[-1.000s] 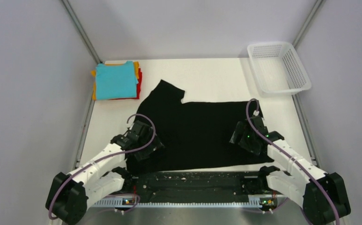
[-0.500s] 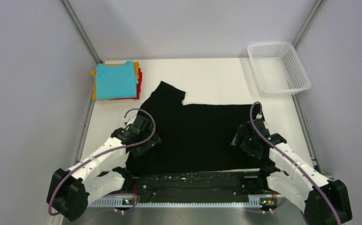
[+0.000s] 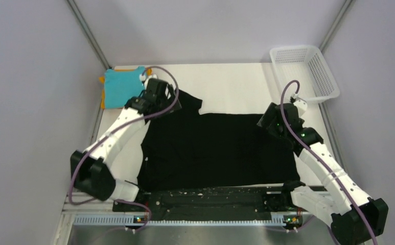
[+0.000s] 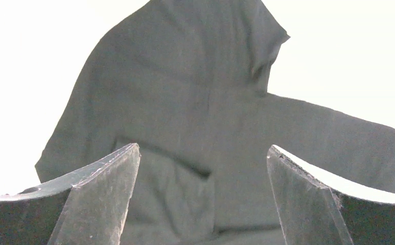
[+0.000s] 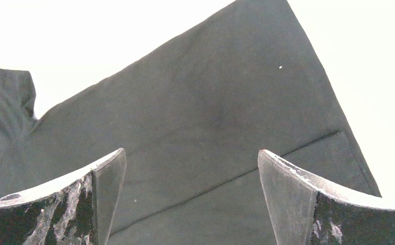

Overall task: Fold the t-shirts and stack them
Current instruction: Grab the side of the flattened tshirt furthest away from the robot with both arms

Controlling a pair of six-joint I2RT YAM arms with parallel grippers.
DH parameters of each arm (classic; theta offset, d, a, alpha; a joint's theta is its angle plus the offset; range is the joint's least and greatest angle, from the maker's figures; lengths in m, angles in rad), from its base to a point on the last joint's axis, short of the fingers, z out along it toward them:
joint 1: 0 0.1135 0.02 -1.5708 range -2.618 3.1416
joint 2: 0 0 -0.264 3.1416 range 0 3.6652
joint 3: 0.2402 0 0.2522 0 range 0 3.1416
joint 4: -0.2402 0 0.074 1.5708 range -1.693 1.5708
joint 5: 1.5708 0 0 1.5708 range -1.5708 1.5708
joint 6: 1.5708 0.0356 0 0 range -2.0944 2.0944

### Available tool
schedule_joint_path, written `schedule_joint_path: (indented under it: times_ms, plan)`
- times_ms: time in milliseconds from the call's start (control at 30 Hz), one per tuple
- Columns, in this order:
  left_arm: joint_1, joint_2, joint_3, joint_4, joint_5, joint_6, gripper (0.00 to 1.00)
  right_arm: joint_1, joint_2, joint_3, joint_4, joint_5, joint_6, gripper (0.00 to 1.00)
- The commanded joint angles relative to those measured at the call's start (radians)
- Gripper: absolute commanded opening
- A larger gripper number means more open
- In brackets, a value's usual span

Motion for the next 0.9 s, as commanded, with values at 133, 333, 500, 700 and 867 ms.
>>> schedule_joint_path:
  times_ms: [133, 333, 500, 700, 867]
  plan:
    - [0.116, 0.560, 0.569, -0.007, 0.026, 0.270, 0.95, -0.001, 0.043, -0.001, 0.099, 0.145, -0.053, 0.99]
    - [0.158, 0.883, 0.920, -0.089, 0.015, 0.344, 0.86, -0.011, 0.109, -0.001, 0.101, 0.193, -0.056, 0.99]
    - [0.164, 1.000, 0.986, 0.002, 0.011, 0.390, 0.81, -0.026, 0.174, 0.007, 0.106, 0.177, -0.052, 0.99]
    - [0.164, 1.119, 1.053, 0.060, 0.003, 0.398, 0.79, -0.034, 0.256, 0.008, 0.106, 0.127, -0.050, 0.98]
    - [0.165, 1.159, 1.062, 0.104, 0.022, 0.386, 0.76, -0.037, 0.299, 0.009, 0.105, 0.101, -0.048, 0.98]
